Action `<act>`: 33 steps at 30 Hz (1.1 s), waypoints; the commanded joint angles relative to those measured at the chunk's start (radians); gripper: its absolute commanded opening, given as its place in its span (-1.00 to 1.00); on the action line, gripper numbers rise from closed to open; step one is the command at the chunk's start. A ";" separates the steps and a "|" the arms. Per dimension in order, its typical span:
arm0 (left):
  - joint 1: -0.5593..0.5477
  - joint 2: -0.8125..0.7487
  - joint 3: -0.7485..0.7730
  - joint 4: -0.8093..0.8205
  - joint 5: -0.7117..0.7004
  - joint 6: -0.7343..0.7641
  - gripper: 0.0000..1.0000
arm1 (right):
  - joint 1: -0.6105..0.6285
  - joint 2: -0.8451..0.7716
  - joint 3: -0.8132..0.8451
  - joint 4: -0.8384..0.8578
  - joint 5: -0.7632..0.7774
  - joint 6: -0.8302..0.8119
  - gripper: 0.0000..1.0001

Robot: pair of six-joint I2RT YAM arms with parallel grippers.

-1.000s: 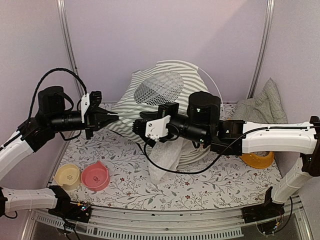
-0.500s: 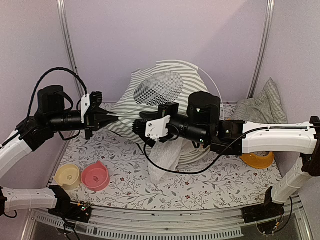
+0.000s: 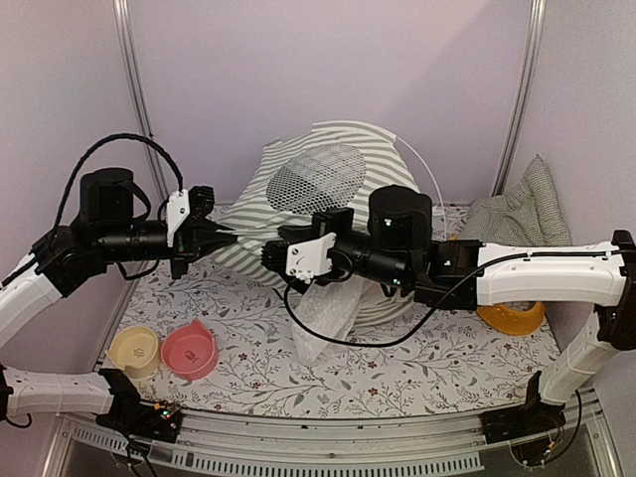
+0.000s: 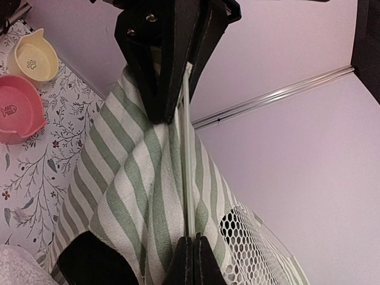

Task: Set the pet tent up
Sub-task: Insert the tent pole into the pole socket of the pet tent.

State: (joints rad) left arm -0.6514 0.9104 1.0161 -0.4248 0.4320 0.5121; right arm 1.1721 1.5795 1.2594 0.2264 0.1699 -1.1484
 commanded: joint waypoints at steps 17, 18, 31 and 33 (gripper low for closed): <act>-0.174 0.156 0.050 0.011 -0.122 -0.016 -0.97 | -0.032 0.109 0.056 -0.190 0.201 0.025 -1.00; -0.179 0.162 0.047 0.030 -0.123 -0.028 -0.95 | -0.031 0.109 0.057 -0.189 0.199 0.034 -1.00; -0.137 0.011 0.017 0.165 -0.225 -0.206 0.10 | -0.059 0.107 0.047 -0.190 0.203 0.070 -1.00; -0.117 -0.037 0.014 0.162 -0.282 -0.235 0.10 | -0.062 0.112 0.051 -0.191 0.201 0.076 -1.00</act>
State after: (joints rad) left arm -0.7963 0.9588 1.0355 -0.3222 0.2188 0.3489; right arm 1.1389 1.6604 1.3025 0.0715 0.3328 -1.1126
